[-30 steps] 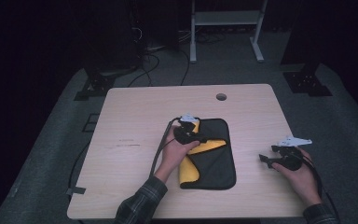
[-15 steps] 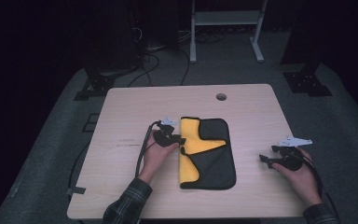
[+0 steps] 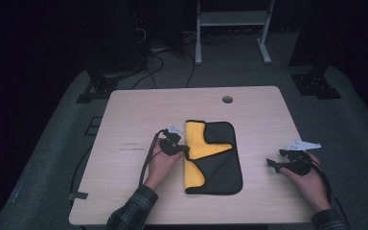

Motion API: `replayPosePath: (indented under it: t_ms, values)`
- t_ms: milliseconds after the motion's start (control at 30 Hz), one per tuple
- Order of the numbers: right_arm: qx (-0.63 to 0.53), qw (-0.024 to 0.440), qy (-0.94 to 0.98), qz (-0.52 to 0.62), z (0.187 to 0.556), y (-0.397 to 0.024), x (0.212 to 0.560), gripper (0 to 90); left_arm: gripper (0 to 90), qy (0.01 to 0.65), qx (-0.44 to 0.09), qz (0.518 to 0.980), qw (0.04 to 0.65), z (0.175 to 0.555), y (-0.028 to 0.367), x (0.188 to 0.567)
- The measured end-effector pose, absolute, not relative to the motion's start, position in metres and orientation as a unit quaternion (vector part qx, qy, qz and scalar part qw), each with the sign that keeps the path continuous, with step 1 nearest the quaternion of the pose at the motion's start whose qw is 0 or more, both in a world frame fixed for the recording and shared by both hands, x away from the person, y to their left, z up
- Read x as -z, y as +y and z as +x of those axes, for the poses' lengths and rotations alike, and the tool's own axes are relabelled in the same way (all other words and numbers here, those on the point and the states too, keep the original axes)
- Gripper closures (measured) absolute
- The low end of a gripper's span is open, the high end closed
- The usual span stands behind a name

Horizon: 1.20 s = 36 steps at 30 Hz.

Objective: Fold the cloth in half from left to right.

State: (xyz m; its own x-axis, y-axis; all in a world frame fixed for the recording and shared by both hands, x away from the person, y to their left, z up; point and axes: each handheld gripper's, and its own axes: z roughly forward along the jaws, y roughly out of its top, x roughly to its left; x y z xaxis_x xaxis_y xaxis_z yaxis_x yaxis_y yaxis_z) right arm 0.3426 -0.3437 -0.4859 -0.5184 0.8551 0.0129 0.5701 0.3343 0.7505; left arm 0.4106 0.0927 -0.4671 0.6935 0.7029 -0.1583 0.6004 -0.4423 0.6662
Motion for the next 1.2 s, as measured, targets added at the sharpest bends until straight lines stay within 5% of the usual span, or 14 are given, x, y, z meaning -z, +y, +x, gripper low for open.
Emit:
replayPosePath:
  t_ms: [633, 933, 1200]
  values:
    - [-0.362, 0.197, 0.791, 0.453, 0.341, -0.344, 0.486, 28.8, 86.9, 0.398, -0.093, 0.841, 0.355, 0.409, 0.151, 0.463]
    - [-0.367, 0.191, 0.795, 0.444, 0.343, -0.336, 0.478, 43.8, 49.9, 0.410, -0.122, 0.824, 0.371, 0.395, 0.177, 0.454]
    - [-0.383, 0.185, 0.797, 0.430, 0.349, -0.324, 0.466, 46.9, 38.9, 0.411, -0.128, 0.827, 0.362, 0.376, 0.192, 0.458]
